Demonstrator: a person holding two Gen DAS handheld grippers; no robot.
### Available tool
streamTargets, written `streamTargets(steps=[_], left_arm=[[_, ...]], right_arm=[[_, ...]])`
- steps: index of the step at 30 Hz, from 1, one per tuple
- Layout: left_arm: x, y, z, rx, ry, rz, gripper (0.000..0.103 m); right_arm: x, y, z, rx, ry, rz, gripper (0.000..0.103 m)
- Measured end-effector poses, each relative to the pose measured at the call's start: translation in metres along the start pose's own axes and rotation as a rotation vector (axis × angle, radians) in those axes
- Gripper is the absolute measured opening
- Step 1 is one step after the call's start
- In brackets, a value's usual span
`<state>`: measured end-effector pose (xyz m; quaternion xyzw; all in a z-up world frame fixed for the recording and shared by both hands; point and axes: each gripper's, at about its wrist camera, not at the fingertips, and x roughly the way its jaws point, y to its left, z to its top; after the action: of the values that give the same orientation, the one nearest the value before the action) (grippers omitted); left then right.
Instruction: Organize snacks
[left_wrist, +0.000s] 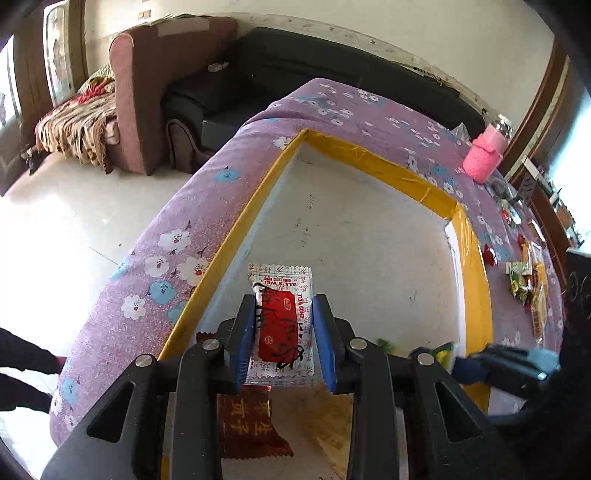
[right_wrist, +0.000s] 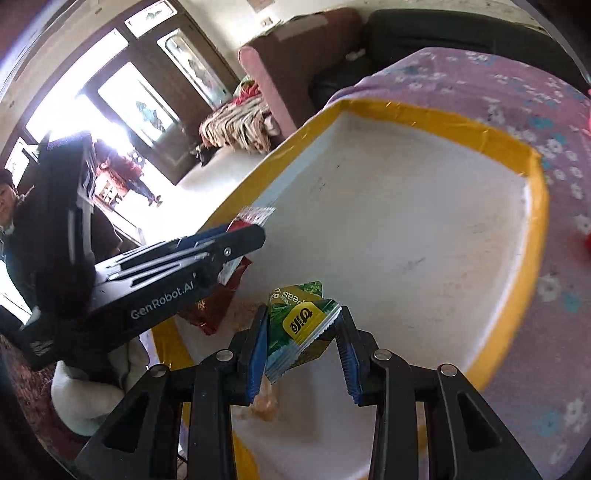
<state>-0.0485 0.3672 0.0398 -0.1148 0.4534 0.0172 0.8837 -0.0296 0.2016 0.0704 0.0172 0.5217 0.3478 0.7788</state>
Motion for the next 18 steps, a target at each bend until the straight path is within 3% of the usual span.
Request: streamTargets(steps=[5,7,11,14,16,18], left_arm=[[-0.004,0.007,0.000,-0.027,-0.003,-0.026,0.032],[-0.007,0.006,-0.001,-0.025,-0.008,-0.026,0.033],[-0.018,-0.001,-0.004,-0.031,-0.025,-0.018,0.043],[-0.032,-0.004,-0.006,-0.071,-0.049,-0.010,0.043],[-0.046,-0.005,-0.007,-0.107,-0.077,-0.022,0.052],[-0.063,-0.011,-0.013,-0.146,-0.123,-0.073,0.072]], right_arm=[[0.002,0.006,-0.001,-0.016,-0.018,-0.031,0.041],[-0.001,0.002,-0.001,0.000,-0.023,-0.027,0.052],[-0.010,-0.001,-0.002,0.018,-0.046,-0.019,0.052],[-0.023,-0.004,-0.007,0.019,-0.072,-0.009,0.052],[-0.036,-0.008,-0.011,0.012,-0.099,-0.008,0.052],[-0.052,-0.016,-0.019,0.012,-0.127,-0.010,0.053]])
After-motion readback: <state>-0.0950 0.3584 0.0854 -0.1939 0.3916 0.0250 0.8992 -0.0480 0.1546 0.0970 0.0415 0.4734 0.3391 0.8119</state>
